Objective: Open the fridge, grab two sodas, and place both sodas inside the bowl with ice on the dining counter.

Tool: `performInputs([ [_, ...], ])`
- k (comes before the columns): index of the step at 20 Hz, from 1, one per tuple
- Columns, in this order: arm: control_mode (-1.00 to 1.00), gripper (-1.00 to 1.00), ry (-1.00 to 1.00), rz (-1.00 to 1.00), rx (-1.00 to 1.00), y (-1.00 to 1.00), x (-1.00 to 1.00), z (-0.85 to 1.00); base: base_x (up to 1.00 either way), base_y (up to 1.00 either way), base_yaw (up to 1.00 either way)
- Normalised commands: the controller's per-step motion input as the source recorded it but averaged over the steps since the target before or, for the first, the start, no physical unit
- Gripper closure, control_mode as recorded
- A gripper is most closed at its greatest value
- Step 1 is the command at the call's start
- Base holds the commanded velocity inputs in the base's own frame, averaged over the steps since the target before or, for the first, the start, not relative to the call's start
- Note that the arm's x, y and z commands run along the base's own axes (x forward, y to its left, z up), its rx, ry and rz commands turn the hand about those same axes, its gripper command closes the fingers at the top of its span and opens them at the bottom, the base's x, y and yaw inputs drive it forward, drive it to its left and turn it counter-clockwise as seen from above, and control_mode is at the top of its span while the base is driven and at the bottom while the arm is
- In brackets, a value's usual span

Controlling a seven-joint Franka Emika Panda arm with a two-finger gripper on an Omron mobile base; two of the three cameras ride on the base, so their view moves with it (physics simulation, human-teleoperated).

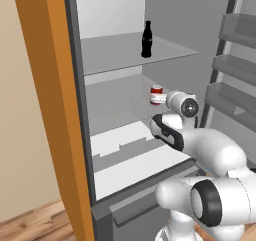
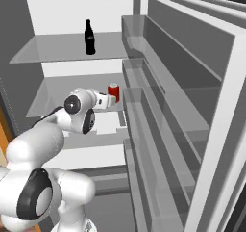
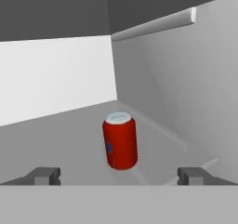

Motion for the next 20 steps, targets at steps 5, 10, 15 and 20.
performInputs([
  [5,-1.0,-1.0,0.0,0.0,0.0,0.0,0.36,0.0,0.0,0.0,0.0],
  [10,-1.0,-1.0,0.0,0.0,-0.02,0.0,0.4,-0.07,0.0,0.0,0.0],
  [15,-1.0,-1.0,0.0,0.0,-0.03,0.0,0.31,-0.18,0.0,0.0,0.0],
  [20,-1.0,-1.0,0.01,0.0,-0.04,0.0,0.29,-0.21,0.0,0.0,0.0],
])
